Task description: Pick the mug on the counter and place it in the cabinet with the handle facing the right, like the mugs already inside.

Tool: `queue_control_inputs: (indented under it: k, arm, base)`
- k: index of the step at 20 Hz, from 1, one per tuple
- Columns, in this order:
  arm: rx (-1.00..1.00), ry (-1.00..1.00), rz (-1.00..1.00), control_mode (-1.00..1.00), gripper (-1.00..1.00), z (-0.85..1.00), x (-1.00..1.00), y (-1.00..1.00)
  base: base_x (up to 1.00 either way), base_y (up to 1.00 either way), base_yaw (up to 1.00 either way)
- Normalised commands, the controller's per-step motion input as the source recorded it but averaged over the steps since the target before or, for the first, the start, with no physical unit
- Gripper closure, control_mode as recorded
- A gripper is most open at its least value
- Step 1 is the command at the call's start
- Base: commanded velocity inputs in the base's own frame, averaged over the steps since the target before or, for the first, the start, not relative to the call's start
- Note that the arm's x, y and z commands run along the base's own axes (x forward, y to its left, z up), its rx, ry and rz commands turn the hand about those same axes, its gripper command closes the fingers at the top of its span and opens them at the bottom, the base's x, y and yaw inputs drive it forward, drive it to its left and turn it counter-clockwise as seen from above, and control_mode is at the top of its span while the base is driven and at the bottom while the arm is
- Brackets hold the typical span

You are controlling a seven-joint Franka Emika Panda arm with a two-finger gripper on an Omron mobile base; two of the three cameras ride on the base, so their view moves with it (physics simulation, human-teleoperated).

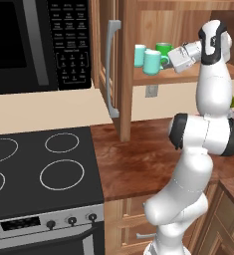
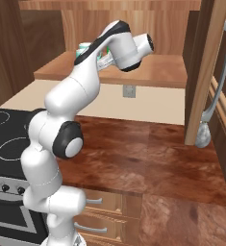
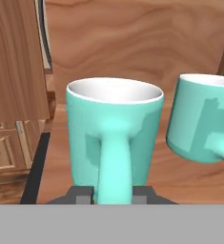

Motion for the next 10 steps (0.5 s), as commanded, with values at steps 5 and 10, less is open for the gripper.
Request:
queue_control_inputs:
  k: [5,10]
  arm:
    - [0.00,0.00,0.00,-1.00,-1.00,-0.02,0.08,0.00]
    - [0.00,0.00,0.00,-1.00,-1.00,0.00,0.04,-0.01]
  base:
    - [0.00,0.00,0.00]
    - [0.00,0.00,0.00]
